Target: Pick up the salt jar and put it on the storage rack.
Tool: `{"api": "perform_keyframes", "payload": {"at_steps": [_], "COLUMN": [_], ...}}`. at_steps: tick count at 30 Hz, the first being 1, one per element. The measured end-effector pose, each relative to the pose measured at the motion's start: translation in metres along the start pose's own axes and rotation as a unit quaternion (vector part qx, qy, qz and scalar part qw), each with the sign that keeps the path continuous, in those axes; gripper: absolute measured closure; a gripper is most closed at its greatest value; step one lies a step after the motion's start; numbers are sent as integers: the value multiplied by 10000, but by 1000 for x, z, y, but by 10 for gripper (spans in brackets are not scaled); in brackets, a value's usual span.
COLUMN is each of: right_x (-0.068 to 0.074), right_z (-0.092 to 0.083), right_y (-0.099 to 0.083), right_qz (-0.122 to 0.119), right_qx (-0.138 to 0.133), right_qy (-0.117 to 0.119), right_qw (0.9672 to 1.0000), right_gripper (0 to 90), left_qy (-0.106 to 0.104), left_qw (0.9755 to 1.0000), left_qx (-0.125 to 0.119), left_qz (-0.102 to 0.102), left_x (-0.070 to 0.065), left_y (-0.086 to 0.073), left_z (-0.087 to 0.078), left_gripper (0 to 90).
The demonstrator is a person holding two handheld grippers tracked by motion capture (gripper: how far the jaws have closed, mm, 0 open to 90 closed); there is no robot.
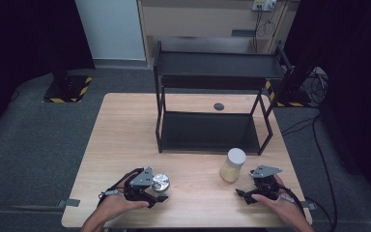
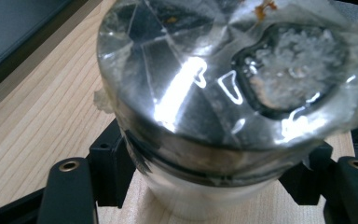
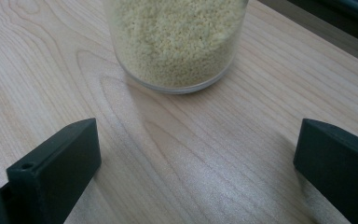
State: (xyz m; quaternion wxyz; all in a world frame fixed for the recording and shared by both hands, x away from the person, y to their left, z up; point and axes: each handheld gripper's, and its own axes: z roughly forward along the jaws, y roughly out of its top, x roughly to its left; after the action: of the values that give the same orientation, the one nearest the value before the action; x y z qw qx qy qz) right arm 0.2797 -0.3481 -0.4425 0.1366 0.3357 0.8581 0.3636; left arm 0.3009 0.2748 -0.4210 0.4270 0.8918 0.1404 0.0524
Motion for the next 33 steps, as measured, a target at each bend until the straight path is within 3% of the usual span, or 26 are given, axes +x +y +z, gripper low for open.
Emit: {"api": "perform_keyframes", "payload": {"at_steps": [7,15,20,33], "right_x": [0,0,0,-1], "right_z": [0,0,0,0], "right_y": [0,0,0,0], "right_qz": [0,-6,-5,-9], "right_qx": [0,-1,-1,-1], "right_qy": [1,8,9,12], "right_qw": [10000,10000,10000,10000], "right_gripper": [12,12,12,12], "left_qy": [34,85,101,182], "left_qw": [10000,9998,9997,9998], "left_qx": [35,-164,-221,-86], "left_qz": [75,119,82,46], "left_x": [-4,-4,2,16], "left_y": [5,16,23,43], "left_z": [0,-1,1,13], "left_gripper": [298,299,298,299]}}
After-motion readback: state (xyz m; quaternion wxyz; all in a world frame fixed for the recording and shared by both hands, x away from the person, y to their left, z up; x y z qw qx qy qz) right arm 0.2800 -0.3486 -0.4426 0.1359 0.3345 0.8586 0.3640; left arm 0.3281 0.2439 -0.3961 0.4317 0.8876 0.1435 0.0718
